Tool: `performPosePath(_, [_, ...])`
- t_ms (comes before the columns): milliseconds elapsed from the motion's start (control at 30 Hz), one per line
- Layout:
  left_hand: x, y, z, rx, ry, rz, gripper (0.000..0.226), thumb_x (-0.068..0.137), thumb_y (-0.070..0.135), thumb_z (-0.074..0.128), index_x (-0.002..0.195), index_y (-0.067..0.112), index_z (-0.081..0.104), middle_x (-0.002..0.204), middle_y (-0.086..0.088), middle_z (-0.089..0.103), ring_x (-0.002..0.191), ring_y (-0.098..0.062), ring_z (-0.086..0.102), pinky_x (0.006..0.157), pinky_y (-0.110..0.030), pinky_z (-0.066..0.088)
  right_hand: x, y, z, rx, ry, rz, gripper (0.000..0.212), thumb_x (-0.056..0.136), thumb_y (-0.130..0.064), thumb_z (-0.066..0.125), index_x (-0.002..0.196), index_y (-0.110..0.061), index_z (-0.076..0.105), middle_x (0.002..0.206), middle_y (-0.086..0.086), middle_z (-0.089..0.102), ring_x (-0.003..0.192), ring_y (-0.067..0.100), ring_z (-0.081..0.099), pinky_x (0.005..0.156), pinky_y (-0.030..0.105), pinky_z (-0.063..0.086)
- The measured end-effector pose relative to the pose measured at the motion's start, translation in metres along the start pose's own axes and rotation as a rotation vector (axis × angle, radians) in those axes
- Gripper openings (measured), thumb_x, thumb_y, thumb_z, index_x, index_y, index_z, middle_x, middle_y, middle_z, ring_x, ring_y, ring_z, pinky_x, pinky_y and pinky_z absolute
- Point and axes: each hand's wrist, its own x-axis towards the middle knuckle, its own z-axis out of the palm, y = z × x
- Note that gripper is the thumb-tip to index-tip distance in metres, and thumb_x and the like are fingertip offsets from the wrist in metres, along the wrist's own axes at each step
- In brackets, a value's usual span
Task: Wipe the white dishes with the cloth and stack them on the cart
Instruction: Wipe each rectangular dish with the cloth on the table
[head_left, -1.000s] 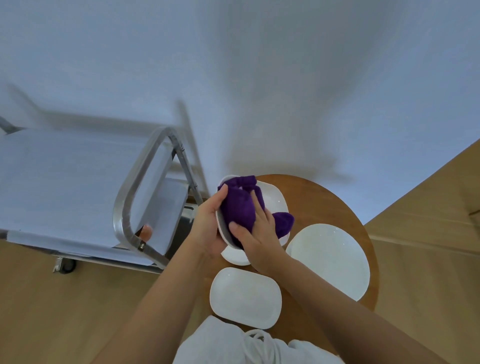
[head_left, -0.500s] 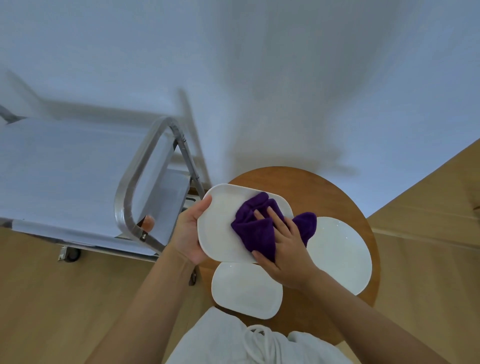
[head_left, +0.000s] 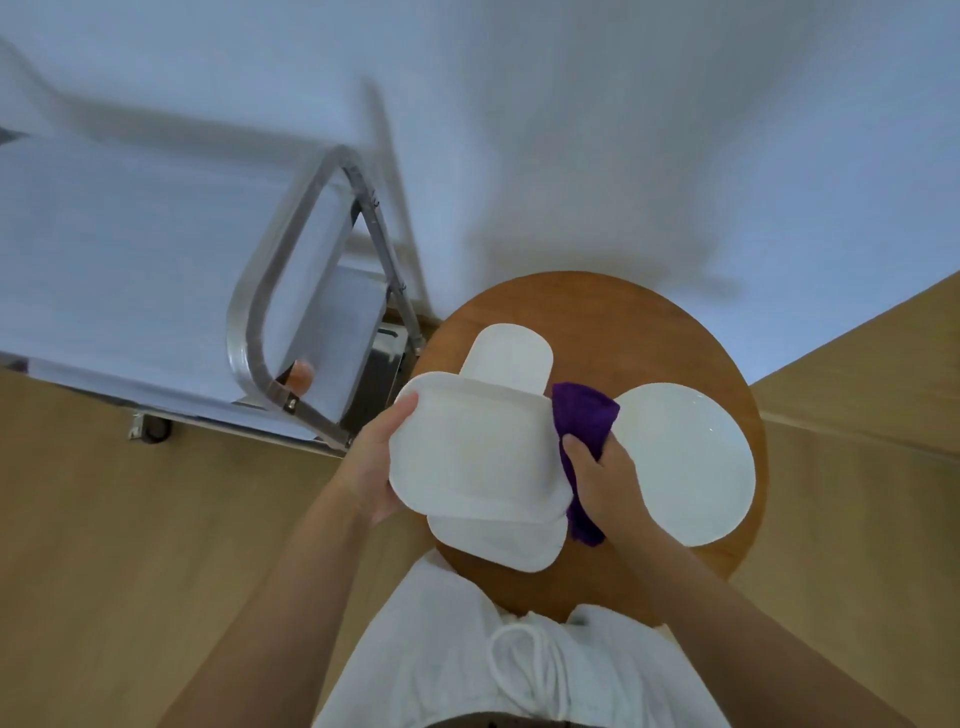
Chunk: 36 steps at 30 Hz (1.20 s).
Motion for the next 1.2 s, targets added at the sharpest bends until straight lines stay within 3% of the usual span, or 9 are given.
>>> performPosePath(67, [0.007,-0.017,-0.008,0.373,0.170,0.052,0.034,0.097,0.044,0.044,0.095,0.016,0.063,0.089,-0.007,0.068,0.083,-0.022,0.066,0.073,-0.034,0.055,-0.004,0.010,0.000,0.005,0.002,0.008,0.024,0.095,-0.033,0.048,0.108,-0.013,0.051,0.076,-0.016,0.045,0.065,0.003,0.043,0.066,0.016,0.037])
performPosePath(133, [0.015,-0.037,-0.020,0.806,0.367,0.107,0.039,0.099,0.042,0.042,0.077,0.013,0.058,0.074,-0.005,0.059,0.071,-0.017,0.057,0.063,-0.022,0.044,-0.008,0.021,0.002,0.007,-0.056,0.002,0.016,0.094,-0.032,0.049,0.098,-0.017,0.050,0.082,-0.005,0.057,0.072,0.007,0.052,0.065,0.020,0.043])
performPosePath(267, [0.028,-0.076,-0.046,1.186,0.442,0.050,0.037,0.100,0.046,0.036,0.094,0.017,0.058,0.082,0.002,0.060,0.074,-0.014,0.058,0.065,-0.023,0.044,-0.019,0.039,0.012,-0.111,-0.118,-0.030,0.017,0.093,-0.030,0.051,0.101,-0.016,0.048,0.090,-0.003,0.056,0.086,0.018,0.057,0.072,0.023,0.040])
performPosePath(400, [0.044,-0.108,-0.061,1.198,0.387,0.068,0.038,0.100,0.043,0.036,0.094,0.012,0.056,0.079,-0.002,0.060,0.073,-0.020,0.057,0.059,-0.026,0.041,-0.028,0.050,0.012,-0.295,-0.094,-0.117,0.031,0.092,-0.029,0.054,0.116,-0.010,0.049,0.097,-0.002,0.055,0.081,0.007,0.046,0.072,0.017,0.037])
performPosePath(567, [0.075,-0.129,-0.069,1.207,0.255,0.022,0.043,0.101,0.046,0.033,0.105,0.014,0.062,0.090,-0.007,0.066,0.084,-0.026,0.062,0.080,-0.042,0.052,-0.030,0.064,0.008,-0.402,-0.107,-0.146,0.038,0.092,-0.032,0.052,0.124,-0.012,0.048,0.109,0.001,0.061,0.093,0.013,0.058,0.075,0.018,0.042])
performPosePath(667, [0.091,-0.138,-0.072,1.208,0.252,-0.005,0.042,0.100,0.046,0.033,0.104,0.015,0.062,0.091,-0.004,0.066,0.083,-0.022,0.061,0.078,-0.038,0.051,-0.032,0.064,0.008,-0.332,-0.110,-0.149,0.032,0.091,-0.027,0.055,0.119,-0.012,0.050,0.097,-0.004,0.057,0.084,0.007,0.052,0.071,0.014,0.039])
performPosePath(833, [0.108,-0.152,-0.070,1.204,0.237,-0.033,0.035,0.099,0.046,0.037,0.073,0.028,0.051,0.071,0.003,0.058,0.065,-0.012,0.053,0.058,-0.022,0.035,-0.032,0.066,0.014,-0.276,-0.093,-0.082,0.023,0.091,-0.027,0.055,0.110,-0.016,0.050,0.084,-0.009,0.054,0.075,0.007,0.055,0.057,0.007,0.034])
performPosePath(1000, [0.118,-0.160,-0.075,1.207,0.229,-0.041,0.038,0.100,0.044,0.037,0.076,0.022,0.056,0.075,-0.005,0.062,0.071,-0.022,0.060,0.070,-0.036,0.050,-0.028,0.066,0.018,-0.249,-0.085,-0.068,0.025,0.091,-0.027,0.056,0.112,-0.015,0.050,0.087,-0.010,0.053,0.075,0.006,0.054,0.059,0.008,0.035])
performPosePath(1200, [0.137,-0.154,-0.071,1.418,0.181,-0.113,0.040,0.102,0.041,0.035,0.088,0.014,0.061,0.083,-0.007,0.063,0.076,-0.021,0.060,0.074,-0.033,0.052,-0.025,0.059,0.021,-0.213,-0.121,-0.073,0.019,0.091,-0.027,0.056,0.097,-0.030,0.039,0.076,-0.022,0.046,0.067,-0.001,0.051,0.054,0.007,0.033])
